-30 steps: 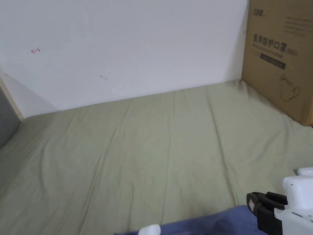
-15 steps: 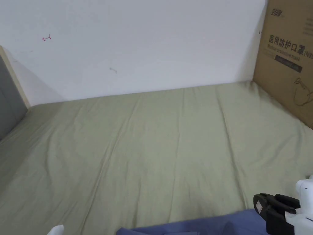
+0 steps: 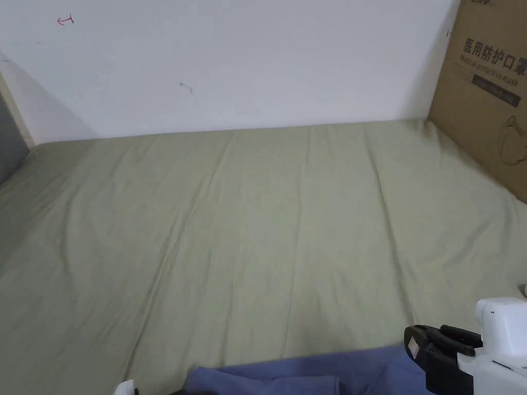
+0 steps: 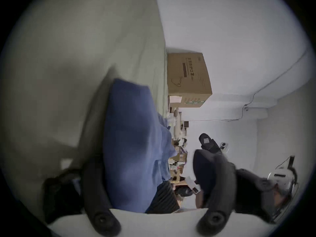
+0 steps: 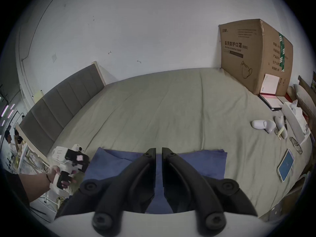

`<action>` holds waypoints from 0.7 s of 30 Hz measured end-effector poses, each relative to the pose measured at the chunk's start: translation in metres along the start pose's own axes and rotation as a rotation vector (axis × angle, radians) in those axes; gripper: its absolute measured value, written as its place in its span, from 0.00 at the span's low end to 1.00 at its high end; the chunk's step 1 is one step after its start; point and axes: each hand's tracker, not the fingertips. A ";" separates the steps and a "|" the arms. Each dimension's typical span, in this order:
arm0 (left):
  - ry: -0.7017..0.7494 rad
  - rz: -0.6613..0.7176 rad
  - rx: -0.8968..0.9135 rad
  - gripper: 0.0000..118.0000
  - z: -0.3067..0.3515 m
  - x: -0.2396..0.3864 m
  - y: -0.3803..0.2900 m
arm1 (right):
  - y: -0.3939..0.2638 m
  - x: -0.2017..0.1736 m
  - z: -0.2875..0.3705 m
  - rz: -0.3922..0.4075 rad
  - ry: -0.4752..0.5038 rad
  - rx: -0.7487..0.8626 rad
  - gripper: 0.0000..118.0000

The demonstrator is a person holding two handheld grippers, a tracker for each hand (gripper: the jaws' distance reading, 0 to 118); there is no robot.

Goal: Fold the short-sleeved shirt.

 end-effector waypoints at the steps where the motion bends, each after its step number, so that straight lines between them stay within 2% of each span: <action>1: -0.021 0.026 -0.005 0.53 -0.006 -0.005 -0.002 | -0.001 -0.002 -0.001 0.003 0.003 -0.004 0.06; 3: -0.007 0.027 0.003 0.44 -0.020 -0.015 -0.009 | -0.002 -0.005 -0.004 0.009 0.009 -0.016 0.06; 4: 0.016 0.028 0.003 0.31 -0.027 -0.017 -0.013 | -0.003 -0.006 -0.005 0.010 0.011 -0.020 0.06; 5: 0.101 -0.022 0.022 0.13 -0.029 -0.016 -0.014 | -0.004 -0.006 -0.005 0.010 0.014 -0.024 0.06; 6: 0.146 -0.059 0.022 0.10 -0.029 -0.010 -0.013 | -0.005 -0.006 -0.005 0.009 0.017 -0.029 0.06; 7: 0.112 -0.036 0.021 0.10 -0.029 -0.006 -0.014 | -0.005 -0.006 -0.005 0.009 0.020 -0.033 0.06; 10: 0.274 -0.089 0.026 0.07 -0.025 0.012 -0.013 | -0.006 -0.006 -0.002 0.011 0.021 -0.039 0.06; 16: 0.700 -0.481 0.136 0.07 -0.014 0.111 -0.044 | -0.002 0.001 0.016 -0.009 0.029 -0.010 0.06; 17: 0.809 -0.548 0.181 0.07 -0.009 0.129 -0.052 | -0.003 0.003 0.019 -0.012 0.029 -0.004 0.06; 19: 0.987 -0.628 0.272 0.07 -0.002 0.156 -0.065 | -0.004 0.006 0.024 -0.015 0.031 0.005 0.06; 21: 1.078 -0.666 0.330 0.07 0.006 0.175 -0.074 | -0.005 0.010 0.028 -0.018 0.035 0.011 0.06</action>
